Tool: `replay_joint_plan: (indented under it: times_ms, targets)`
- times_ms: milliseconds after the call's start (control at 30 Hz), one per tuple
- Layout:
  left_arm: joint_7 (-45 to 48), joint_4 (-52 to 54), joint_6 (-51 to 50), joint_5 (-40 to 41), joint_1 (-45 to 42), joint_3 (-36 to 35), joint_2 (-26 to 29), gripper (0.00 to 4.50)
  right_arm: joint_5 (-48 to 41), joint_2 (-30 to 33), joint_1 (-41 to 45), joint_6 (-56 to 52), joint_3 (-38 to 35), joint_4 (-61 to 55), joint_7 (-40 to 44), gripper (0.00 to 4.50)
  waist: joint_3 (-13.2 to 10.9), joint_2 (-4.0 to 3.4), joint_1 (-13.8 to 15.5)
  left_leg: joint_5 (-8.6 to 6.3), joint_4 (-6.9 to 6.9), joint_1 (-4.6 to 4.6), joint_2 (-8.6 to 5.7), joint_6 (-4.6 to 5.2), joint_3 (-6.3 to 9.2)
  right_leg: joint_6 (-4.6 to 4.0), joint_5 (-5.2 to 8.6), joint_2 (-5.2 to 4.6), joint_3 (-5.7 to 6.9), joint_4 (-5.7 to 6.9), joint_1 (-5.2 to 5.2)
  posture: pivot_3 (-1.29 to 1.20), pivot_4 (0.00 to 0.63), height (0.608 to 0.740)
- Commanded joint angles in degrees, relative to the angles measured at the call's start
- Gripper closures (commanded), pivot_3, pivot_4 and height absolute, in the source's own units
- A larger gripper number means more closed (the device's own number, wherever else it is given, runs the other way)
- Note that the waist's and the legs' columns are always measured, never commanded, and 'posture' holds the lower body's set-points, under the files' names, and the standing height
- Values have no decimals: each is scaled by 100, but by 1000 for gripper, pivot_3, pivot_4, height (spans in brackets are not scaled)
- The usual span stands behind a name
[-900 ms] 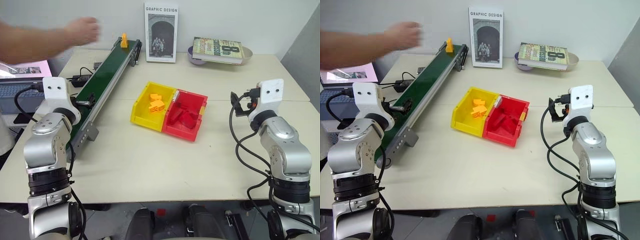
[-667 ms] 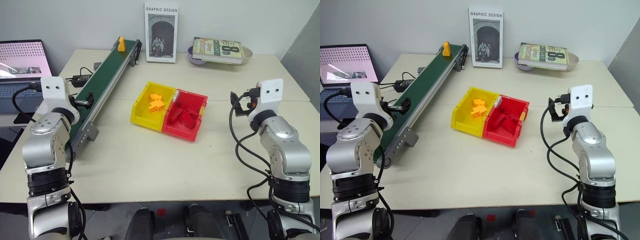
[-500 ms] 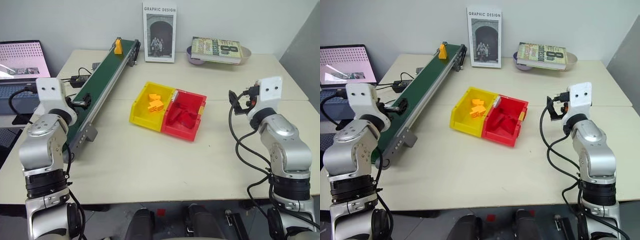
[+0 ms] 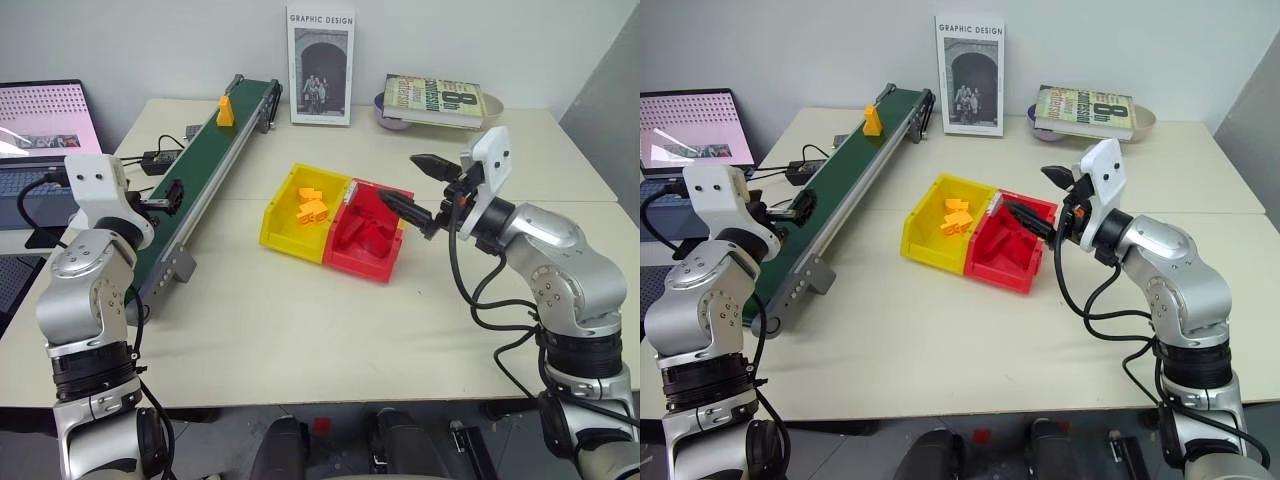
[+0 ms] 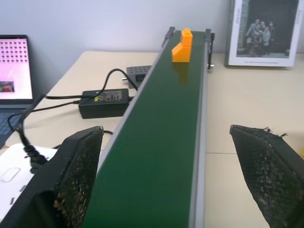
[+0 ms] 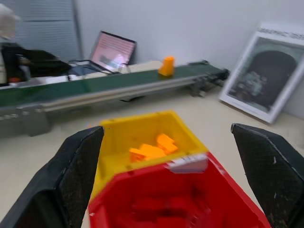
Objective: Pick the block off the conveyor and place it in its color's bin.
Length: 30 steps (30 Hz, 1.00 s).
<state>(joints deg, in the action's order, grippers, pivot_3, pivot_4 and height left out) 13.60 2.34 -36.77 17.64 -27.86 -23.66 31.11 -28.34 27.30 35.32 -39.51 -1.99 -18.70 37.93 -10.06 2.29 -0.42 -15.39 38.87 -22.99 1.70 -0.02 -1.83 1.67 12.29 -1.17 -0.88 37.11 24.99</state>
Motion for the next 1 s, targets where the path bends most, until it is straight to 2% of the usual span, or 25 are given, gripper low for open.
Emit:
replay_joint_plan:
  times_ms: [33, 300, 1000]
  targets:
    - [83, 122, 131, 10, -68, -5, 156, 53, -299, 101, 146, 0, 65, -175, 407, 0, 0, 0, 0, 0, 0, 0, 0, 0, -1, 0, 0, 0, -1, 0, 1, 0, 150, 740]
    - [170, 26, 170, -39, -112, 64, 233, 53, -569, 160, 222, -86, 156, -331, 686, 0, 0, 0, 6, 0, 0, 0, 0, 0, -3, 0, 0, -1, -3, 0, 1, 0, 150, 740]
    - [190, -999, 149, -277, -361, 402, 260, 53, -975, 209, 186, -368, 190, -712, 514, 0, 0, 0, 12, 0, 0, -1, 0, 0, -4, 0, 0, -2, -2, 0, 2, 0, 150, 740]
